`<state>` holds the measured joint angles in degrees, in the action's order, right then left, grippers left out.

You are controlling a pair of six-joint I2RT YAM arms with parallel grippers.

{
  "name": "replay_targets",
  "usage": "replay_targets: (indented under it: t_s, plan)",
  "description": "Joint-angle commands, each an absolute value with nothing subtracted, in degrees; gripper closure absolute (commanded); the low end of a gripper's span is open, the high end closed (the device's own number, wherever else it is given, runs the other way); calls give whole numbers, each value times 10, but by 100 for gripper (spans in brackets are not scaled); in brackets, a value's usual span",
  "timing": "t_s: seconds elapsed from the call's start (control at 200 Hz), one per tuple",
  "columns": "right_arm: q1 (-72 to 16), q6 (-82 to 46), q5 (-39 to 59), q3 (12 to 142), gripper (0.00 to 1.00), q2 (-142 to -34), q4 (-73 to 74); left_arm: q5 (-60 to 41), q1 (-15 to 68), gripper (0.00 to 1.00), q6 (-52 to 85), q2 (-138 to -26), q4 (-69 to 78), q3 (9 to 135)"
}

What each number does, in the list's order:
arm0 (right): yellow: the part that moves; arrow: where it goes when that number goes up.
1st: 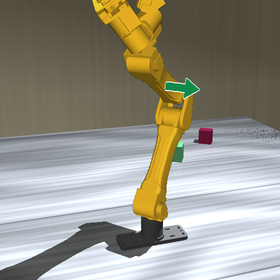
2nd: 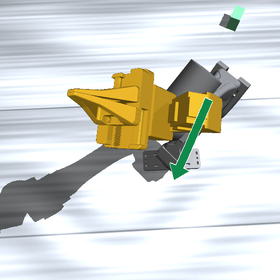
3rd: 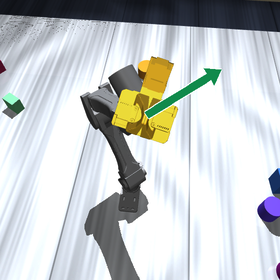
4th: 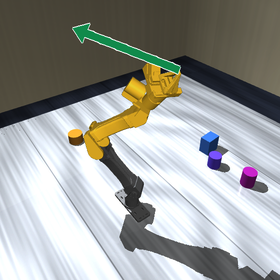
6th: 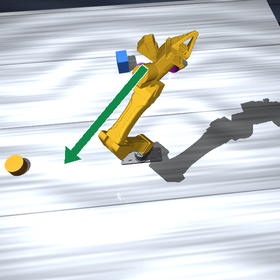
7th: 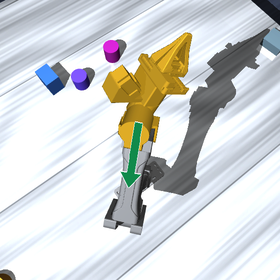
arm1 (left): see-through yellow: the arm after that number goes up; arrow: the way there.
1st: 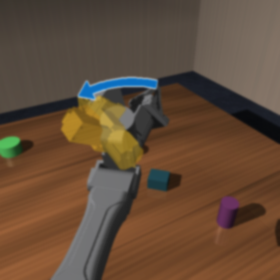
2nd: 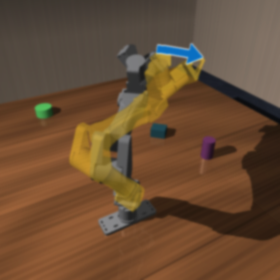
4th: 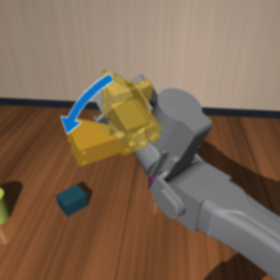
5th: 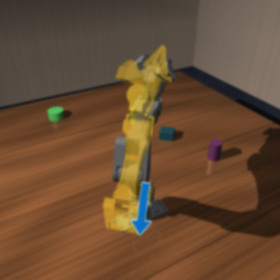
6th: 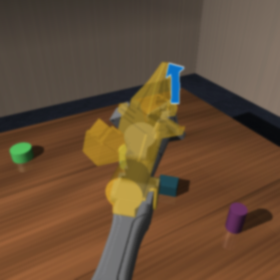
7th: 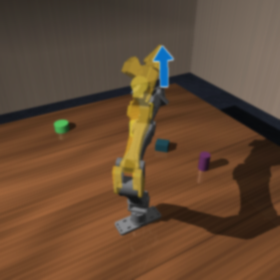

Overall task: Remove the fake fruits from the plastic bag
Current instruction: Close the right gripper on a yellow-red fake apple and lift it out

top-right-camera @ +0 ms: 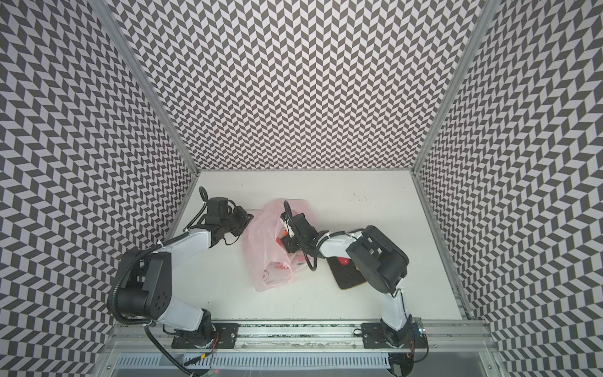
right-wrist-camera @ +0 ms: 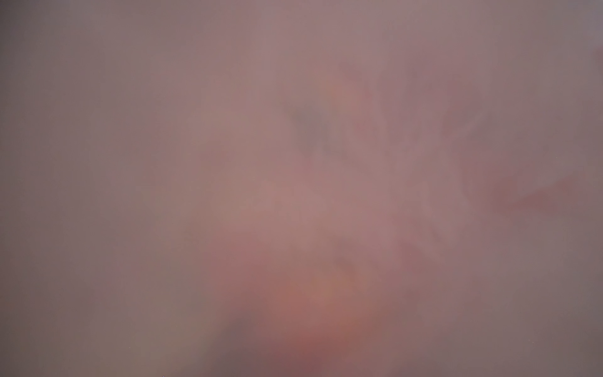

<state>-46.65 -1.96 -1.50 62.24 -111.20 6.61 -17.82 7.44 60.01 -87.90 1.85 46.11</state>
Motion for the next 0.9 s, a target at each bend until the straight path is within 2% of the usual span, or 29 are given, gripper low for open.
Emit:
replay_targets:
  t_s: [0.0, 0.321, 0.466, 0.656, 0.896]
  plan:
    - [-473, -4, -38, 643, 29, -1123, 95, -174, 70, 100, 594, -883, 16, 480]
    - [-476, 0, -54, 666, 48, -1153, 84, -172, 70, 100, 596, -880, 14, 478]
    - [-476, -9, -49, 658, 57, -1111, 95, -169, 70, 100, 594, -875, 8, 478]
    - [-477, -19, 12, 604, 61, -1028, 142, -161, 69, 100, 595, -867, 6, 468]
    - [-475, -83, 123, 531, 61, -944, 196, -152, 54, 100, 599, -856, 1, 471]
